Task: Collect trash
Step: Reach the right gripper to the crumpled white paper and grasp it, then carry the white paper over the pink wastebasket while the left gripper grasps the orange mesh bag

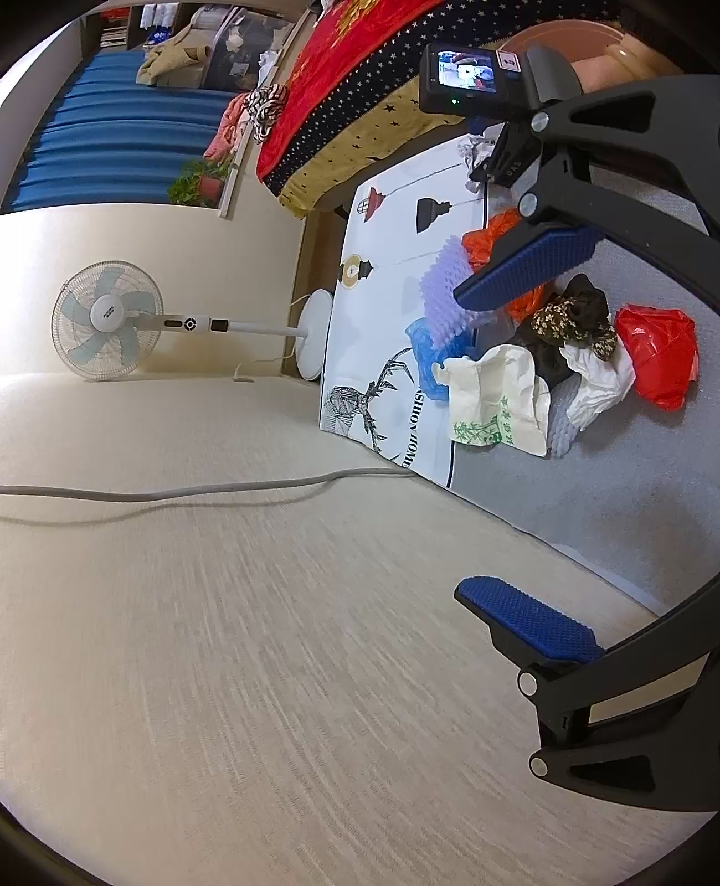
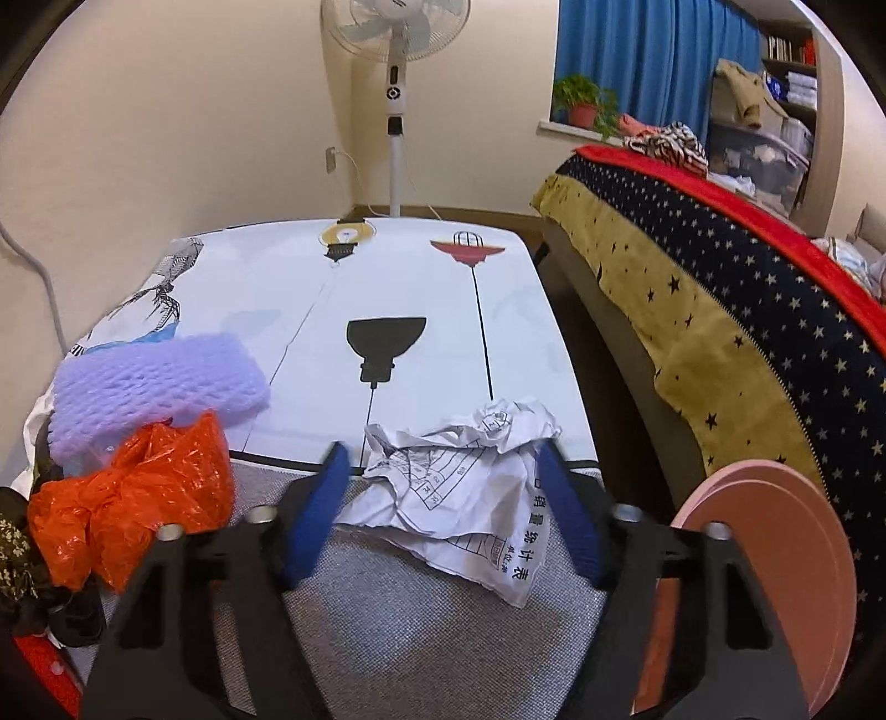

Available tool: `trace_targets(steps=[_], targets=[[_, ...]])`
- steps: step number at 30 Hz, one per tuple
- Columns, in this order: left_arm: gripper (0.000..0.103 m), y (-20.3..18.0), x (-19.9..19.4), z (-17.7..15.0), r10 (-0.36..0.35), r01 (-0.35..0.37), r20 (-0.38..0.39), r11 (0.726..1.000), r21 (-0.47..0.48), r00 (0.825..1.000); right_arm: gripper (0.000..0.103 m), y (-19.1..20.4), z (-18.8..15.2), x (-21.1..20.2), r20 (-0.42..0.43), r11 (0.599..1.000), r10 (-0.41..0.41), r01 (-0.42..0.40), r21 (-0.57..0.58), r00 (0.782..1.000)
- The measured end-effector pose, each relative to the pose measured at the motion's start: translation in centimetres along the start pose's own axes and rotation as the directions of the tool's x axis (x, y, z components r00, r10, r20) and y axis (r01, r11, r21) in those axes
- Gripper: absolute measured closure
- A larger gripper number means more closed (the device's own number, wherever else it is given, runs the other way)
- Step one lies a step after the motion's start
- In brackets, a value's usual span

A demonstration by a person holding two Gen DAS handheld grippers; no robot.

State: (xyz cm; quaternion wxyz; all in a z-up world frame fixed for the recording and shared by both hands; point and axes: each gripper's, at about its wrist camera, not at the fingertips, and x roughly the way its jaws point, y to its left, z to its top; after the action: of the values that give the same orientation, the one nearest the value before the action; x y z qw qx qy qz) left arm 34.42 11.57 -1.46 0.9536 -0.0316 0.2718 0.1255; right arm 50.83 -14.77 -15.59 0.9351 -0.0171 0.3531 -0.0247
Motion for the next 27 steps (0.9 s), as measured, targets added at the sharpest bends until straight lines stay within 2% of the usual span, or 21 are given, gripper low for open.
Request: trace_targets(steps=[2, 4, 5, 6, 10, 14, 18, 21, 24, 27], targets=[[0.009, 0.0, 0.0, 0.1, 0.002, -0.002, 0.0, 1.0, -0.001, 1.0, 0.068, -0.2, -0.1, 0.3, -0.018, 1.0, 0.012, -0.012, 0.008, 1.0], [0.009, 0.0, 0.0, 0.0, 0.002, -0.002, 0.001, 1.0, 0.0, 1.0, 0.078, -0.3, -0.2, 0.5, -0.035, 0.999, 0.03, -0.03, 0.012, 0.999], [0.009, -0.1, 0.0, 0.0, 0.004, -0.004, 0.003, 1.0, 0.004, 1.0, 0.095, -0.3, -0.2, 0.5, -0.032, 0.999, 0.039, -0.038, 0.014, 0.999], [0.009, -0.1, 0.0, 0.0, 0.006, -0.006, 0.005, 1.0, 0.006, 1.0, 0.101, -0.4, -0.3, 0.4, -0.028, 0.999, 0.049, -0.049, 0.017, 0.998], [0.009, -0.3, 0.0, -0.2, 0.005, -0.005, 0.013, 1.0, 0.012, 1.0, 0.101, -0.5, -0.4, -0.7, 0.016, 0.998, 0.065, -0.065, 0.001, 0.998], [0.009, -0.2, -0.2, -0.2, -0.009, 0.008, 0.028, 1.0, 0.01, 1.0, 0.102, -0.9, 0.8, -3.1, 0.058, 0.996, 0.09, -0.089, -0.014, 0.994], [0.009, -0.3, -0.7, -0.1, -0.025, 0.025, 0.063, 1.0, 0.013, 0.998, 0.102, -1.9, 3.0, -7.5, 0.11, 0.995, 0.098, -0.096, -0.026, 0.989], [0.009, -0.3, -1.3, -0.1, -0.044, 0.044, 0.111, 0.999, 0.003, 0.993, 0.102, -3.0, 4.6, -12.8, 0.155, 0.994, 0.109, -0.104, -0.042, 0.982], [0.009, 0.0, -1.7, -0.3, -0.064, 0.071, 0.15, 0.997, -0.041, 0.987, 0.101, -4.4, 4.9, -17.3, 0.179, 0.992, 0.127, -0.124, -0.029, 0.976], [0.009, 0.1, -1.3, -0.6, -0.082, 0.09, 0.119, 0.994, -0.067, 0.99, 0.101, -6.3, 3.7, -22.6, 0.196, 0.99, 0.137, -0.139, 0.001, 0.971]])
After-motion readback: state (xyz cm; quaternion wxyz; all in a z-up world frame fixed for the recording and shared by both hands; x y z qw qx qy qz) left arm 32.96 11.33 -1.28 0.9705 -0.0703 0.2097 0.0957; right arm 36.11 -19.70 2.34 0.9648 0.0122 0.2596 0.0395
